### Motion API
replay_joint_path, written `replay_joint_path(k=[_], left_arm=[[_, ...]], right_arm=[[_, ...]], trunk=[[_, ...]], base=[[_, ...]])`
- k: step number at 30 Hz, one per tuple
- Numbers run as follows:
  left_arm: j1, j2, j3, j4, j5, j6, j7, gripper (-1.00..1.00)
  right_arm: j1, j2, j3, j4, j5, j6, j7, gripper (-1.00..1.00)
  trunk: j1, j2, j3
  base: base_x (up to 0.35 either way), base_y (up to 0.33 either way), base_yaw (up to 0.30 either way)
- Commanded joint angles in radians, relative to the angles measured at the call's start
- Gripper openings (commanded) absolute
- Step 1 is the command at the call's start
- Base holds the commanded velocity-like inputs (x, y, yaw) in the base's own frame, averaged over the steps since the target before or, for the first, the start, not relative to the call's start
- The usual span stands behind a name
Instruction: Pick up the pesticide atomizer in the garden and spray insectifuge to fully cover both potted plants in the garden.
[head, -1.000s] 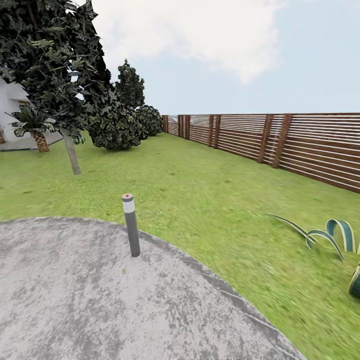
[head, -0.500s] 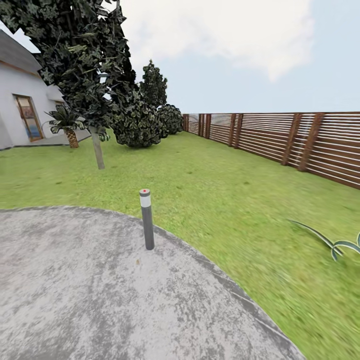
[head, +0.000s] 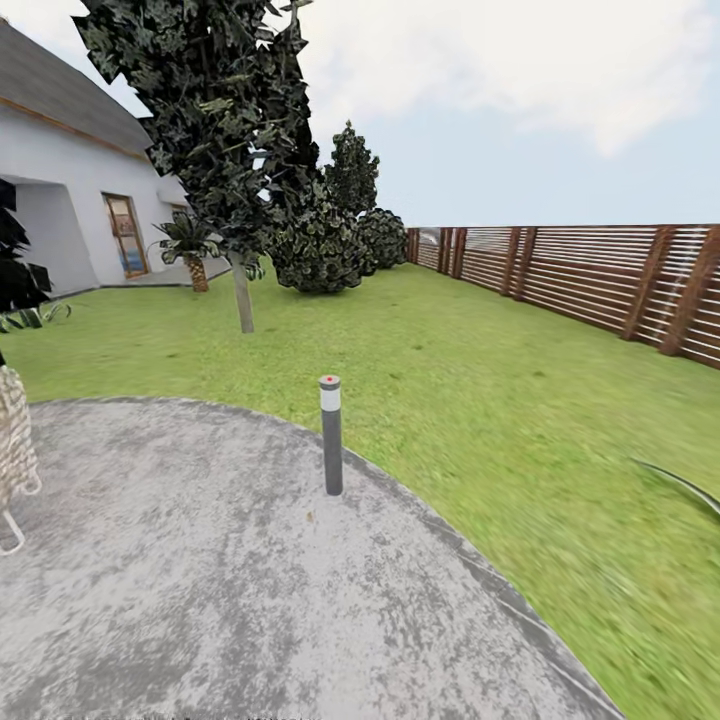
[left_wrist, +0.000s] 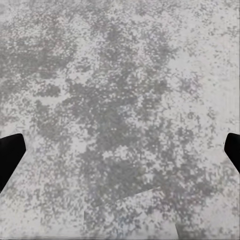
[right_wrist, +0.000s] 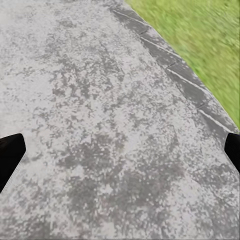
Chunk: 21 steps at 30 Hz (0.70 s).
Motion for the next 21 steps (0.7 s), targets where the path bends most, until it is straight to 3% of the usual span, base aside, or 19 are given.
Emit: replay_joint_path(k=[1, 8, 21], left_arm=[[-0.001, 0.000, 0.002, 0.001, 0.000, -0.003, 0.000, 1.00], [-0.001, 0.000, 0.002, 0.001, 0.000, -0.003, 0.001, 1.00], [-0.001, 0.000, 0.002, 0.001, 0.000, -0.003, 0.001, 1.00]], right_arm=[[0.000, 0.000, 0.000, 0.000, 0.000, -0.003, -0.001, 1.00], [0.000, 0.000, 0.000, 0.000, 0.000, -0.003, -0.001, 1.00], [0.000, 0.000, 0.000, 0.000, 0.002, -0.003, -0.001, 1.00]], trunk=[[0.000, -0.001, -0.001], [0.000, -0.001, -0.001], [0.050, -0.092, -0.042]], base=[[0.000, 0.000, 0.274], [0.000, 0.000, 0.274], [0.000, 0.000, 0.274]])
